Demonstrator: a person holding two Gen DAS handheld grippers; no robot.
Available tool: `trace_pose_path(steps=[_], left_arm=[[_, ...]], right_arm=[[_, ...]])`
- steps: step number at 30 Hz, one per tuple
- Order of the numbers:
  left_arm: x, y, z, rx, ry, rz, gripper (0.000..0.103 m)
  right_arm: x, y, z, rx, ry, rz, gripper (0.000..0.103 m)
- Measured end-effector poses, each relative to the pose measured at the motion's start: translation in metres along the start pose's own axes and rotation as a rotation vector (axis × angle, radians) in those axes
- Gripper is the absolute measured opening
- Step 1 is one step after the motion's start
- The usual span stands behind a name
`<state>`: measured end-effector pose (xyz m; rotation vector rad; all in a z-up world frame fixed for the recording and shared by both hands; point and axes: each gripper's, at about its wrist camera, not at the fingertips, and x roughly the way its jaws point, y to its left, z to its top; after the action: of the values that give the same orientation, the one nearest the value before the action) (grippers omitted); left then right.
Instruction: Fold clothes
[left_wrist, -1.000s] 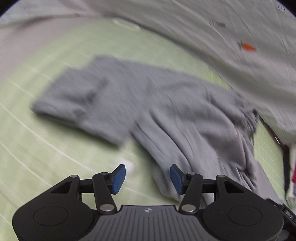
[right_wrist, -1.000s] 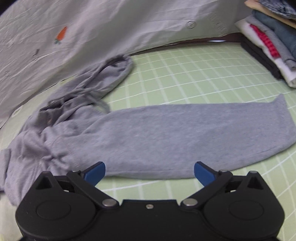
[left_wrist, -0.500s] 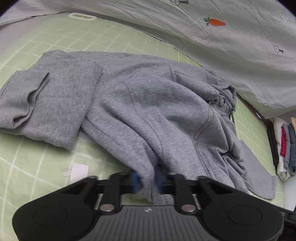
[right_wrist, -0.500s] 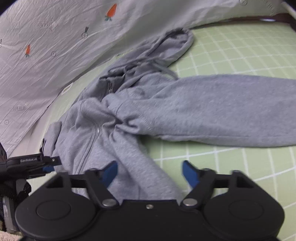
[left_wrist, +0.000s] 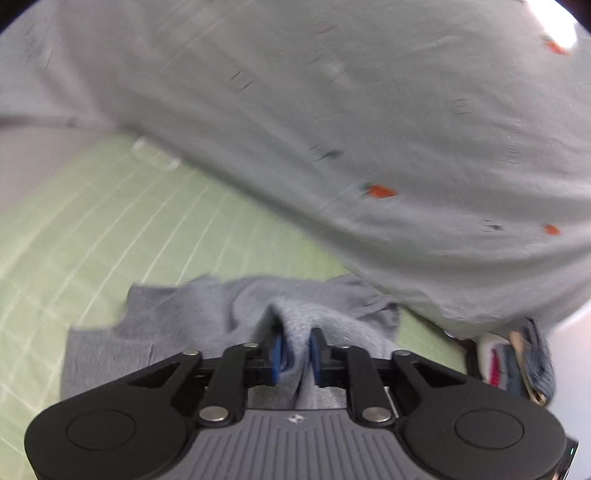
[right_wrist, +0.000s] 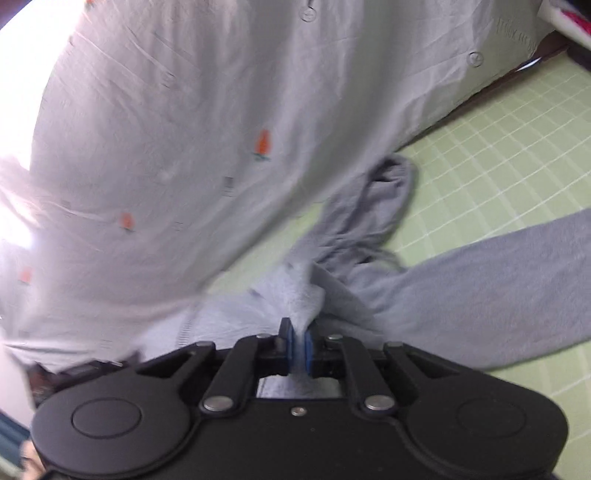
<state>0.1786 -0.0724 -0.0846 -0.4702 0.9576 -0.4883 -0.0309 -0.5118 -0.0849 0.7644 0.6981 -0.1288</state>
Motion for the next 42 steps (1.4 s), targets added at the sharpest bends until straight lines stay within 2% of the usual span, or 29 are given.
trace_pose_path(steps=[2, 3, 4, 5, 6, 7, 10, 13, 15, 22, 23, 25, 26, 27, 28, 30, 33, 36, 37, 38, 41, 42], left_arm=[[0.018, 0.006, -0.012, -0.009, 0.059, 0.072, 0.024], [0.021, 0.006, -0.02, 0.01, 0.076, 0.099, 0.031], [0.018, 0.003, -0.03, 0.035, 0.085, 0.117, 0.035], [0.015, 0.001, -0.04, 0.049, 0.092, 0.126, 0.045], [0.011, 0.0, -0.049, 0.059, 0.1, 0.134, 0.051], [0.008, 0.002, -0.057, 0.053, 0.11, 0.138, 0.053], [0.001, 0.01, -0.08, 0.031, 0.138, 0.127, 0.06], [0.006, 0.013, -0.09, 0.034, 0.17, 0.096, 0.066], [0.011, 0.01, -0.092, 0.065, 0.177, 0.081, 0.068], [0.035, -0.007, -0.106, 0.237, 0.212, 0.097, 0.068], [0.036, -0.006, -0.11, 0.248, 0.212, 0.092, 0.066], [0.035, -0.005, -0.115, 0.259, 0.2, 0.082, 0.062], [0.033, -0.005, -0.117, 0.258, 0.197, 0.076, 0.049], [0.03, -0.004, -0.117, 0.245, 0.194, 0.062, 0.026], [0.022, -0.002, -0.116, 0.201, 0.194, 0.023, 0.016], [0.007, 0.002, -0.112, 0.112, 0.193, -0.053, 0.012], [-0.018, 0.009, -0.107, -0.021, 0.186, -0.169, 0.011], [-0.059, 0.016, -0.107, -0.159, 0.133, -0.298, 0.011], [-0.071, 0.02, -0.108, -0.198, 0.118, -0.32, 0.011], [-0.076, 0.025, -0.112, -0.2, 0.12, -0.263, 0.012], [-0.07, 0.032, -0.13, -0.056, 0.184, 0.074, 0.016], [-0.066, 0.032, -0.136, -0.001, 0.204, 0.179, 0.015]], right_arm=[[0.027, -0.008, -0.006, 0.004, 0.073, -0.115, 0.023], [0.031, -0.01, -0.011, 0.016, 0.085, -0.118, 0.024], [0.033, -0.013, -0.017, 0.029, 0.091, -0.11, 0.029], [0.03, -0.013, -0.023, 0.023, 0.09, -0.113, 0.036], [0.027, -0.014, -0.029, 0.013, 0.087, -0.12, 0.049], [0.025, -0.014, -0.034, -0.005, 0.091, -0.14, 0.052], [0.024, -0.02, -0.049, -0.024, 0.125, -0.198, 0.052], [0.027, -0.029, -0.057, 0.011, 0.148, -0.194, 0.053], [0.032, -0.028, -0.06, 0.0, 0.16, -0.193, 0.054], [0.049, -0.014, -0.065, -0.093, 0.193, -0.186, 0.054], [0.05, -0.013, -0.065, -0.099, 0.194, -0.185, 0.053], [0.05, -0.016, -0.065, -0.091, 0.202, -0.168, 0.036], [0.049, -0.017, -0.066, -0.085, 0.199, -0.16, 0.032], [0.047, -0.017, -0.066, -0.08, 0.194, -0.151, 0.022], [0.046, -0.018, -0.067, -0.075, 0.19, -0.143, 0.008], [0.036, -0.019, -0.065, -0.05, 0.167, -0.103, 0.006], [0.006, -0.01, -0.061, -0.036, 0.118, -0.024, 0.005], [-0.035, 0.004, -0.058, -0.045, 0.063, 0.079, 0.005], [-0.047, 0.007, -0.059, -0.042, 0.05, 0.104, 0.005], [-0.053, 0.008, -0.063, -0.047, 0.055, 0.097, 0.005], [-0.053, 0.005, -0.08, -0.083, 0.112, 0.031, 0.007], [-0.047, 0.002, -0.087, -0.071, 0.146, 0.006, 0.012]])
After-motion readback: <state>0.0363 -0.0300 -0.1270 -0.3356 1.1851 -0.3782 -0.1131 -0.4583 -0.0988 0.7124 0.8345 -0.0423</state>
